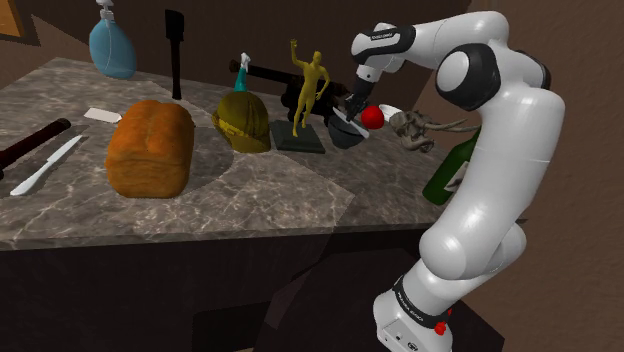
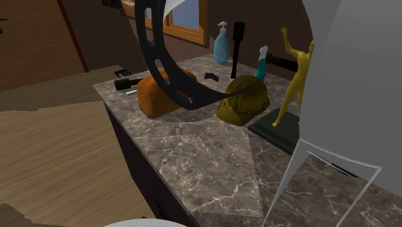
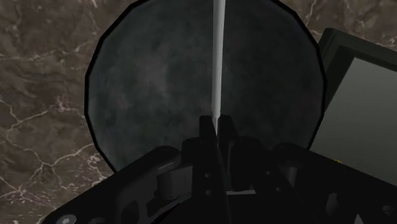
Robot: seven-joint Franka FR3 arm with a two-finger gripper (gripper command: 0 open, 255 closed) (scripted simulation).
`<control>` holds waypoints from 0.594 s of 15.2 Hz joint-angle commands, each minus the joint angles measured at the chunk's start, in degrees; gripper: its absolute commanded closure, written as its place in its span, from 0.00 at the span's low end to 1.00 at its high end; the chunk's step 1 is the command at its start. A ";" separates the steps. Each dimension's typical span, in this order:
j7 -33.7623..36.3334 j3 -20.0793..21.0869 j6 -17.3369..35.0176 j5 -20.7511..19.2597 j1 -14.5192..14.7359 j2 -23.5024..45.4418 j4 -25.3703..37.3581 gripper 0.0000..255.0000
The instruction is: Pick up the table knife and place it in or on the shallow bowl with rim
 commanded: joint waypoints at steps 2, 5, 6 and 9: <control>-0.01 -0.02 0.05 -0.03 -0.03 0.19 -0.36 1.00; 0.04 0.02 0.02 0.02 -0.02 0.55 0.04 0.00; 0.04 0.02 -0.01 0.02 -0.01 0.56 0.07 0.00; 0.06 -0.07 -1.76 -0.11 -0.07 -0.09 1.18 0.00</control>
